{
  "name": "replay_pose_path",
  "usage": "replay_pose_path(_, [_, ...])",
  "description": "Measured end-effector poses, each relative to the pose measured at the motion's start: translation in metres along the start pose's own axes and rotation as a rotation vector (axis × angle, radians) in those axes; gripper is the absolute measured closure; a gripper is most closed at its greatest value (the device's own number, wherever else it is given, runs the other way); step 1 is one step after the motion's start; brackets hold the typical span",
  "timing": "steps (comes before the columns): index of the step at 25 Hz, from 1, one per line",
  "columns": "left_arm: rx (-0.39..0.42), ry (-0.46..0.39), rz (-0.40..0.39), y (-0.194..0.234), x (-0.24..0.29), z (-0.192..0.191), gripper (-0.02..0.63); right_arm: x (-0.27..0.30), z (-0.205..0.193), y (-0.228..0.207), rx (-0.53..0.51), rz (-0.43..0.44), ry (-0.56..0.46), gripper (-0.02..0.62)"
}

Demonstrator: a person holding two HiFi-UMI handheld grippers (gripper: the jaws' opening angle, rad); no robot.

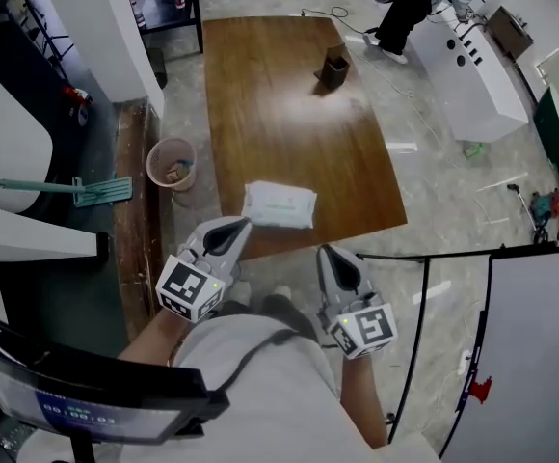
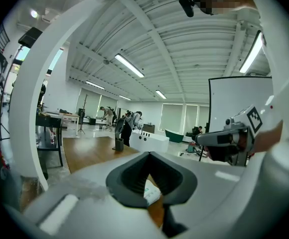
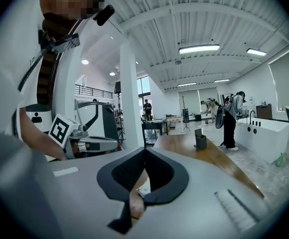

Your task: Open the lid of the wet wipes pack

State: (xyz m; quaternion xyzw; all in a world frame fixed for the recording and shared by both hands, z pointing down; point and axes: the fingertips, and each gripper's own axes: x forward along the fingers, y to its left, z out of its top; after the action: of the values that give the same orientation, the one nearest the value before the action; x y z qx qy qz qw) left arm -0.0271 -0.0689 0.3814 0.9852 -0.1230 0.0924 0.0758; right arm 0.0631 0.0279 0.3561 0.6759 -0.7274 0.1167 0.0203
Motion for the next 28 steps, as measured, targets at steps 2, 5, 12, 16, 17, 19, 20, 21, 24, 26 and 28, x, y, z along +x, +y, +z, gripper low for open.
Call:
replay_pose_path(2, [0.001, 0.01, 0.001, 0.002, 0.003, -0.004, 0.601, 0.005, -0.004, -0.002, -0.001, 0.006, 0.013, 0.586])
replay_pose_path(5, [-0.004, 0.019, 0.01, 0.005, 0.008, -0.008, 0.601, 0.015, -0.008, -0.008, -0.005, 0.028, 0.029, 0.586])
replay_pose_path(12, [-0.001, 0.036, 0.102, 0.018, 0.021, -0.018, 0.601, 0.05, -0.02, -0.017, -0.1, 0.144, 0.085, 0.586])
replay_pose_path(16, [-0.035, 0.057, 0.151, 0.024, 0.035, -0.027, 0.601, 0.075, -0.034, -0.024, -0.165, 0.231, 0.129, 0.586])
replay_pose_path(17, [-0.045, 0.065, 0.16, 0.026, 0.038, -0.031, 0.601, 0.082, -0.039, -0.026, -0.183, 0.248, 0.147, 0.586])
replay_pose_path(19, [-0.056, 0.087, 0.177, 0.029, 0.044, -0.042, 0.601, 0.094, -0.05, -0.03, -0.209, 0.277, 0.18, 0.584])
replay_pose_path(20, [-0.061, 0.098, 0.185, 0.03, 0.047, -0.048, 0.6, 0.1, -0.055, -0.031, -0.214, 0.294, 0.192, 0.584])
replay_pose_path(21, [-0.068, 0.107, 0.192, 0.032, 0.05, -0.054, 0.6, 0.106, -0.06, -0.033, -0.213, 0.312, 0.204, 0.584])
replay_pose_path(24, [-0.079, 0.128, 0.21, 0.035, 0.06, -0.067, 0.6, 0.121, -0.076, -0.037, -0.217, 0.362, 0.245, 0.58])
replay_pose_path(26, [-0.079, 0.144, 0.219, 0.036, 0.065, -0.075, 0.601, 0.13, -0.086, -0.038, -0.244, 0.391, 0.277, 0.575])
replay_pose_path(28, [-0.084, 0.162, 0.228, 0.039, 0.071, -0.084, 0.601, 0.137, -0.096, -0.04, -0.275, 0.417, 0.31, 0.569])
